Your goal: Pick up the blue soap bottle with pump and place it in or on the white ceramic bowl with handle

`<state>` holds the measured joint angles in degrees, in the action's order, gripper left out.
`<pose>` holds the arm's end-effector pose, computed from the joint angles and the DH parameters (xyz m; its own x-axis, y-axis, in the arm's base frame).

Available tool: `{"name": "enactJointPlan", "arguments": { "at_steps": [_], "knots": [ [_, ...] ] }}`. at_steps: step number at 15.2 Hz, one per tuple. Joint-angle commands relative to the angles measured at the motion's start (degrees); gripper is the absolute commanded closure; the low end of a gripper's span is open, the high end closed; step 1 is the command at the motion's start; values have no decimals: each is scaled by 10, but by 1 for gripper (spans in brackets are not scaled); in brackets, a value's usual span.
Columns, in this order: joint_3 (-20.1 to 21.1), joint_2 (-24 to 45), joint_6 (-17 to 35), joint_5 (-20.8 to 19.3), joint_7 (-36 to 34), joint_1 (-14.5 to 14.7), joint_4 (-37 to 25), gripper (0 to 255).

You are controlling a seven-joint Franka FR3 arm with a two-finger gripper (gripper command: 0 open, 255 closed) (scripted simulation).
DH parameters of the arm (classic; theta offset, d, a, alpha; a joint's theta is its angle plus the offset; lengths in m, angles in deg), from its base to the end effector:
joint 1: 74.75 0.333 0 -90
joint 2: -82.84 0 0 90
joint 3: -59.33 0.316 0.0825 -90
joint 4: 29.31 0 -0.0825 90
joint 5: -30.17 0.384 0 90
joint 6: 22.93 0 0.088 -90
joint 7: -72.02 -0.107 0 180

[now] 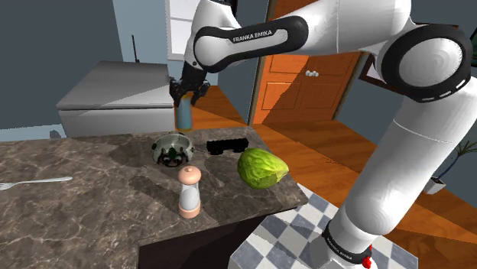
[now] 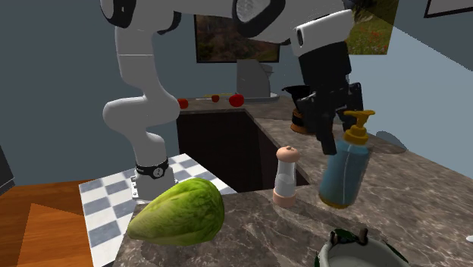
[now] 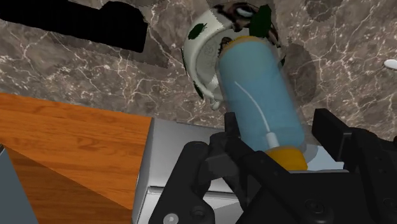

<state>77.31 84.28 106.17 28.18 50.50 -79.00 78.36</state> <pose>0.5828 0.1398 0.5293 0.9356 -0.1305 0.3281 -0.1021 -0.9895 -0.1024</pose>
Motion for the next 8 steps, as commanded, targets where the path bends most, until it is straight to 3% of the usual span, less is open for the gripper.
{"name": "enactJointPlan", "arguments": {
  "at_steps": [1,5,8],
  "knots": [
    [0,48,-22,-17,-5,1,-68,255],
    [-3,148,-69,-51,-16,15,-209,255],
    [-4,149,-46,-52,-18,15,-187,255]
  ]
}}
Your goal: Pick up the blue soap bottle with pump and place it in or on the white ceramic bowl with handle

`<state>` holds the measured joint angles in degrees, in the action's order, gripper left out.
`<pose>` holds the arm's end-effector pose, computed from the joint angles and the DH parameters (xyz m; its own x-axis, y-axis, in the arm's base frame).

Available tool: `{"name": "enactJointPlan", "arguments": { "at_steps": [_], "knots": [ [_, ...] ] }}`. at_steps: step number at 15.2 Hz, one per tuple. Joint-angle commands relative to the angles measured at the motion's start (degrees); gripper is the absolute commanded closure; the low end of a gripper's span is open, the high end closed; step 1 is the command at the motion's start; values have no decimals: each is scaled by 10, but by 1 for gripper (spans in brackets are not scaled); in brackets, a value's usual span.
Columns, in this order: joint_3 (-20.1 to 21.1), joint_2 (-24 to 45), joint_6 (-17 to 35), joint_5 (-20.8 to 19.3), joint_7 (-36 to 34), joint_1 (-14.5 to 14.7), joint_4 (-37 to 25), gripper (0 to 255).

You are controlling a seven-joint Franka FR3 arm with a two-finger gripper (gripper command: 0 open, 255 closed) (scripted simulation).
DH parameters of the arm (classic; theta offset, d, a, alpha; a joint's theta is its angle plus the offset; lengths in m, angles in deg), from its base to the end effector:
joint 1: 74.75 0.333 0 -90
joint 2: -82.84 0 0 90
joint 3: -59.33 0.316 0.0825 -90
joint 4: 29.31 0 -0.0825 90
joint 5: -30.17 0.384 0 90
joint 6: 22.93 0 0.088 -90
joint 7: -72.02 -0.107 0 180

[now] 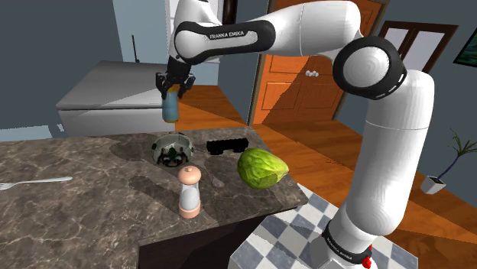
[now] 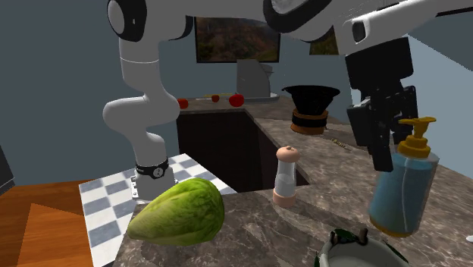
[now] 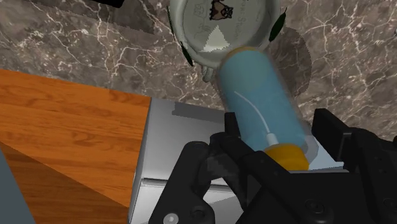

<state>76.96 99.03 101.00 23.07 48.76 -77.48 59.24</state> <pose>0.6602 0.1452 0.5311 0.9357 -0.1313 0.3274 -0.1031 -0.9894 -0.1019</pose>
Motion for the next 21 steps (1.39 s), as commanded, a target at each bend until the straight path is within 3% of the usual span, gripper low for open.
{"name": "enactJointPlan", "arguments": {
  "at_steps": [1,15,21],
  "knots": [
    [-1,2,13,-1,-1,0,11,255],
    [-7,25,117,-16,-13,0,93,255],
    [-7,25,117,-16,-13,0,93,255]
  ]
}}
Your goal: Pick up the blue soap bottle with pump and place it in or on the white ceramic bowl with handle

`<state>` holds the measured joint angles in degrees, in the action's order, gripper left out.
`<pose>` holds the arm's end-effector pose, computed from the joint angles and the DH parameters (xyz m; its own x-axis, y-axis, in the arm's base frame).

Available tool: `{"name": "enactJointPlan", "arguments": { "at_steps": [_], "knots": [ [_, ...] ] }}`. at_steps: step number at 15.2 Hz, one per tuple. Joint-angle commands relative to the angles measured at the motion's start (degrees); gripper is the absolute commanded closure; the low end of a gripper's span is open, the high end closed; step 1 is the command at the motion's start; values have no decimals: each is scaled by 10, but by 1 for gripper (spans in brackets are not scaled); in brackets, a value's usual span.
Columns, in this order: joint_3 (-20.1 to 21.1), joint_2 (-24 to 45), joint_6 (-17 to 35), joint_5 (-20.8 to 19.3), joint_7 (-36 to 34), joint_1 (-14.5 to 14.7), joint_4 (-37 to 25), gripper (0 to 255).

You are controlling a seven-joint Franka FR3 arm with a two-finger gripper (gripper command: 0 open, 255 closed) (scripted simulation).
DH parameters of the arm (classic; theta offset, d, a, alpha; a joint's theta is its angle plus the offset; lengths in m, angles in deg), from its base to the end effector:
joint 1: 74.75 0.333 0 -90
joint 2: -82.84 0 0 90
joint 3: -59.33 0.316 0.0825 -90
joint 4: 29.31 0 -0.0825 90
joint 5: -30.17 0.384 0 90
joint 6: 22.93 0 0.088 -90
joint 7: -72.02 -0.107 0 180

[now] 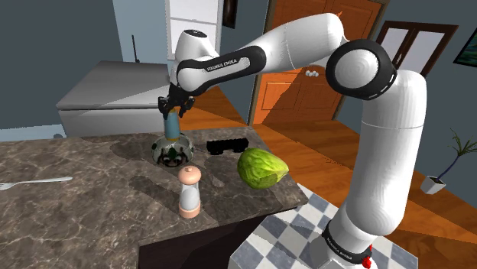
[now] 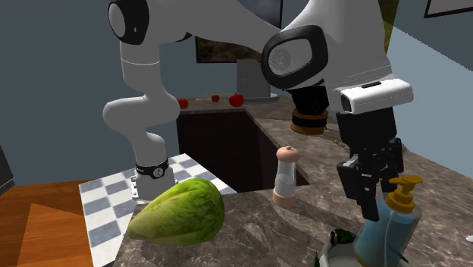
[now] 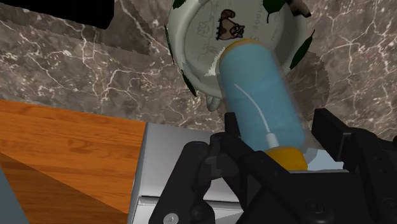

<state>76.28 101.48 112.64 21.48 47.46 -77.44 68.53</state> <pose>0.6608 0.1450 0.4448 0.9355 -0.1313 0.3280 -0.1030 -0.9894 -0.1021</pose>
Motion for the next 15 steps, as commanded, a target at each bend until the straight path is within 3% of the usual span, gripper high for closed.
{"name": "enactJointPlan", "arguments": {
  "at_steps": [1,2,3,8,12,15],
  "knots": [
    [0,0,0,0,0,0,0,255],
    [0,0,0,0,0,0,0,255],
    [0,0,0,0,0,0,0,0],
    [0,0,0,0,0,0,0,0],
    [7,-50,-48,21,12,-8,-1,0],
    [7,-50,-48,21,13,-8,-1,0]
  ]
}}
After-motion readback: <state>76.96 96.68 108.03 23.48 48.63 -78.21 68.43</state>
